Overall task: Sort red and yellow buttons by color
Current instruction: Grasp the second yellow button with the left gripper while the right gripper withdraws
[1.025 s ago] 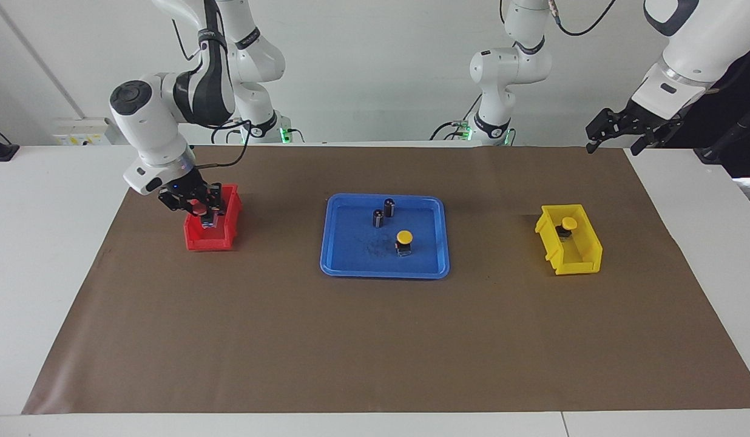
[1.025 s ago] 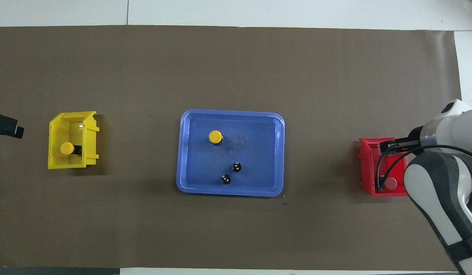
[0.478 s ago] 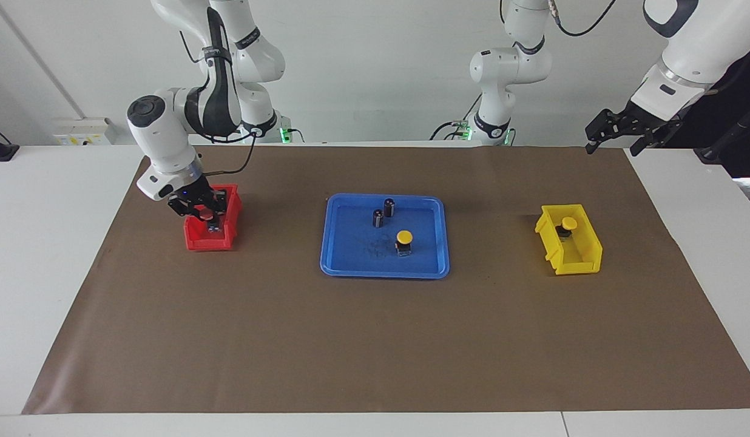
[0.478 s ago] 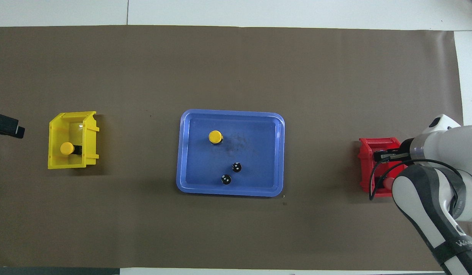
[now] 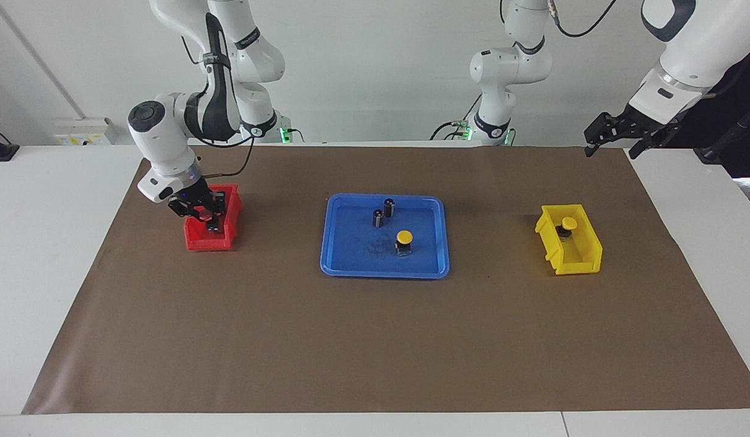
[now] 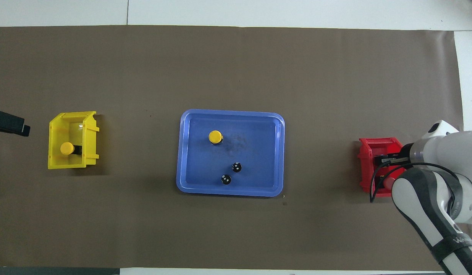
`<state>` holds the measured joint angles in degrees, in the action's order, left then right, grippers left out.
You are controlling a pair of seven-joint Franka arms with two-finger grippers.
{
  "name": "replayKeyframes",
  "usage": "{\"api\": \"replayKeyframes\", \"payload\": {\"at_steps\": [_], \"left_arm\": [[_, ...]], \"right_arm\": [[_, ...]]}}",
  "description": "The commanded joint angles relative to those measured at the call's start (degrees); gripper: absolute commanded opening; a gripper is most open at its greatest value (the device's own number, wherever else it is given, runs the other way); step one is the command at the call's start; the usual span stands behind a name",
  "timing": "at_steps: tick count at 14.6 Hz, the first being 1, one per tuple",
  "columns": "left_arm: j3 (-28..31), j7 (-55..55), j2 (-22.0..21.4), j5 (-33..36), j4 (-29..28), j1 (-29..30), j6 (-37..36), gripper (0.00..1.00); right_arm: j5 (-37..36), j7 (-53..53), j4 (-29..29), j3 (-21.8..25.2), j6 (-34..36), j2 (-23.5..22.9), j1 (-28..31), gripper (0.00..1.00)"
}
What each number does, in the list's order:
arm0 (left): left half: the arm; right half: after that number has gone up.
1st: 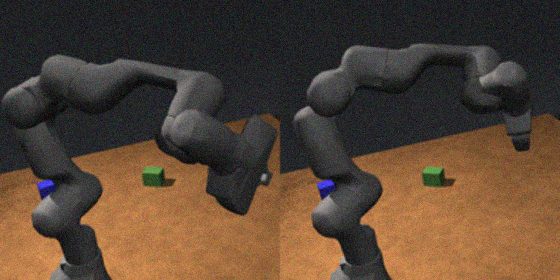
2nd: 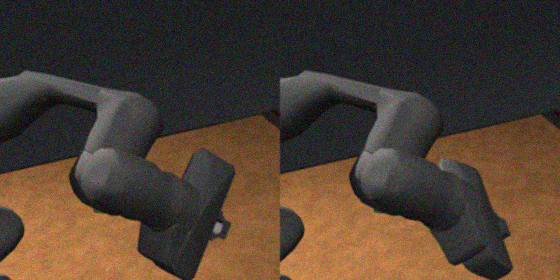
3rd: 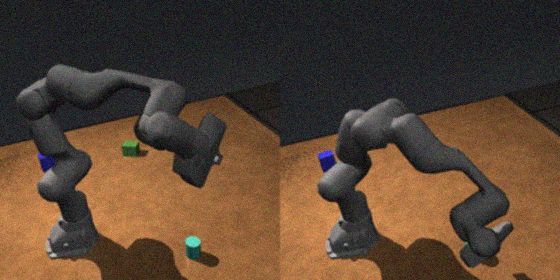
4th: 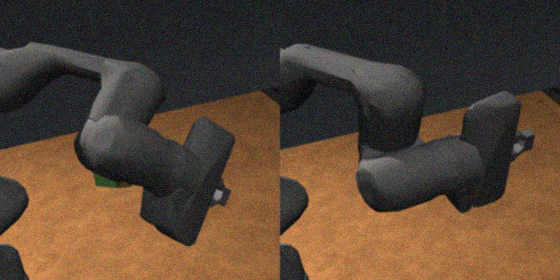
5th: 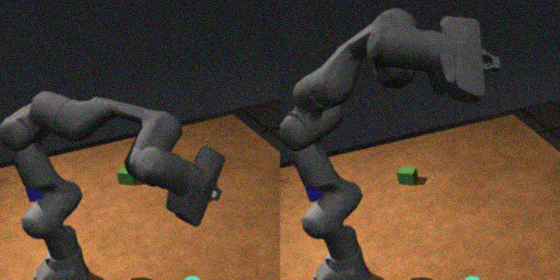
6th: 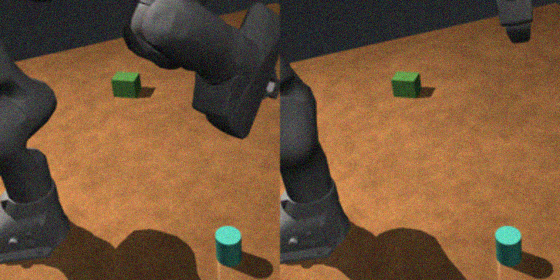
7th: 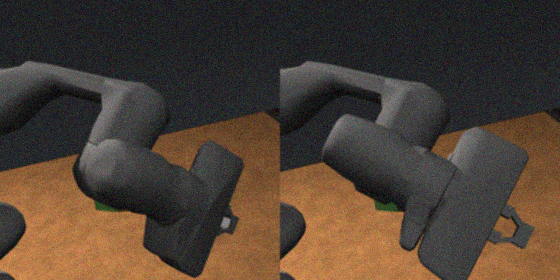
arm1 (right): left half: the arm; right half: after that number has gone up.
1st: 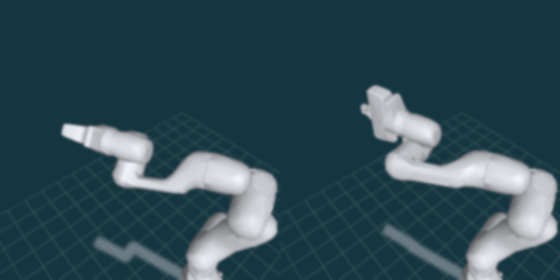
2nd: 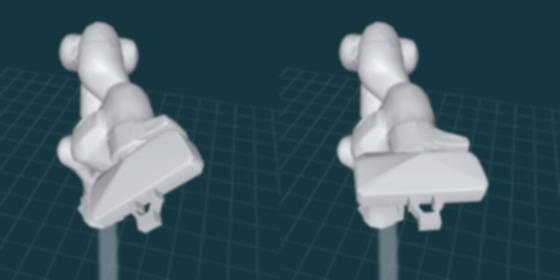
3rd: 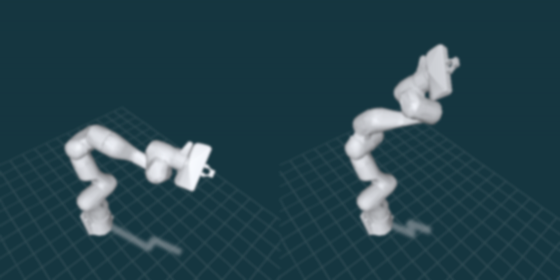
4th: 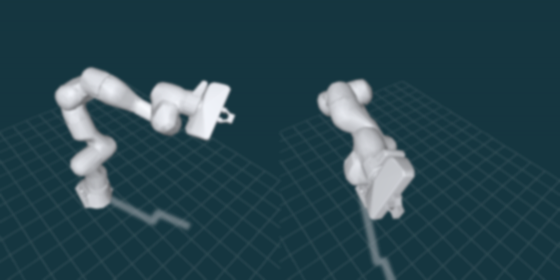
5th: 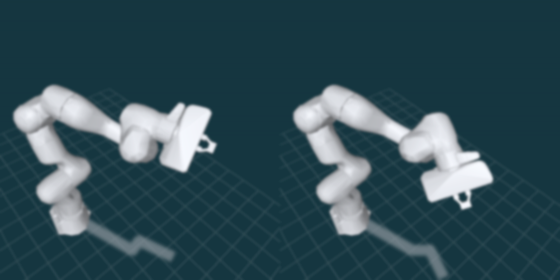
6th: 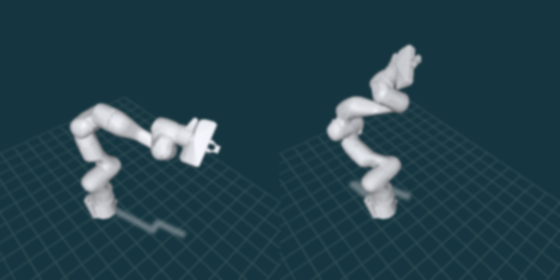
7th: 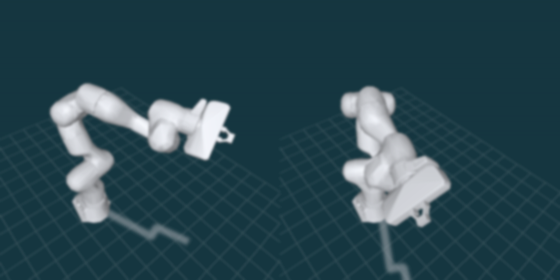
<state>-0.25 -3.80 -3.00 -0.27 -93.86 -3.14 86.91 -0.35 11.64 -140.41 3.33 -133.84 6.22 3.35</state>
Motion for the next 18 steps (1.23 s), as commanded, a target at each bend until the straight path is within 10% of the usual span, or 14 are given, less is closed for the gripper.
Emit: {"api": "replayKeyframes", "payload": {"at_steps": [1, 5, 8, 18], "left_arm": [[-0.01, 14.21, -2.89, 1.15, -10.79, -10.36, 10.53, 1.00], [-0.10, 32.05, 2.19, 0.54, -16.97, -23.81, 24.15, 1.00], [-0.10, 41.66, 10.01, 0.54, -16.71, -30.25, 33.82, 1.00], [-0.01, 51.43, 19.96, 0.45, -13.72, -35.80, 42.90, 0.92]], "right_arm": [[1.49, 1.54, -1.35, -0.69, -2.03, 0.37, 0.61, 0.24], [1.40, 0.23, -1.45, -0.78, -2.03, 0.37, -0.01, 0.27], [1.40, 0.31, -1.44, -0.78, -1.86, 0.37, 0.08, 0.61], [1.40, 0.40, 14.19, -1.13, 15.97, -1.03, -0.01, 0.73]]}}
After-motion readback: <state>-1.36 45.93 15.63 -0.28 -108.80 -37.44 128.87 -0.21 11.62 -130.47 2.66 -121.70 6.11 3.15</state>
